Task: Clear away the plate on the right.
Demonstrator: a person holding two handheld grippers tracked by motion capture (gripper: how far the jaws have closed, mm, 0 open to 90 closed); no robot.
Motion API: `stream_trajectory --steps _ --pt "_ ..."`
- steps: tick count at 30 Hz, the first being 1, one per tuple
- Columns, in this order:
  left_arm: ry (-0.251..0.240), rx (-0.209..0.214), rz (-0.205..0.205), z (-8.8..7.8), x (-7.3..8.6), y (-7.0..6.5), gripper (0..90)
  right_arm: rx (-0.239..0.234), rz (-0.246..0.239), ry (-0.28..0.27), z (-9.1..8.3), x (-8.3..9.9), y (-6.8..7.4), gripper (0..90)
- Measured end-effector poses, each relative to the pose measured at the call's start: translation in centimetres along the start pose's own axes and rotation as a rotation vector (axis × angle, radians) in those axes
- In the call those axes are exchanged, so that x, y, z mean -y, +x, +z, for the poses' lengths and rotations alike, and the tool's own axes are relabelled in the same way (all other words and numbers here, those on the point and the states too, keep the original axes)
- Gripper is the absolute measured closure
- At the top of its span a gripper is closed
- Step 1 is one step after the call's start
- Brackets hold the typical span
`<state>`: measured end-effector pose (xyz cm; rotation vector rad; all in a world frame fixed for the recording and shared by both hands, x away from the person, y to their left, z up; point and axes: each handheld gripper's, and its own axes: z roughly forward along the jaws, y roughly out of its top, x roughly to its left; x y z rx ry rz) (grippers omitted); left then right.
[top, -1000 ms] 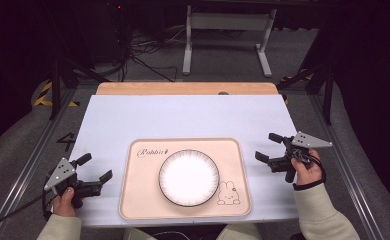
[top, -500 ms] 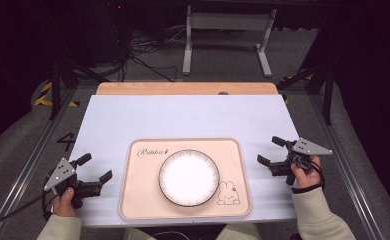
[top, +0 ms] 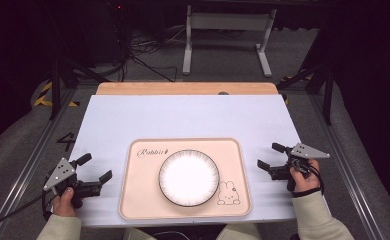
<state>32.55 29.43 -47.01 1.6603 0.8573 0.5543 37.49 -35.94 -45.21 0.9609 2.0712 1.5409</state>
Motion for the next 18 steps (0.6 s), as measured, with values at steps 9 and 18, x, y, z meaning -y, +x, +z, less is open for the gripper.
stream_trajectory --steps 9,18 --pt "-0.001 0.014 0.006 -0.09 0.0 0.1 0.3 0.001 -0.034 0.048 0.54 -0.08 0.26 1.9" --pt "-0.011 0.02 0.003 -0.12 0.03 0.05 0.3 0.003 -0.028 0.044 0.48 -0.07 0.23 1.8"
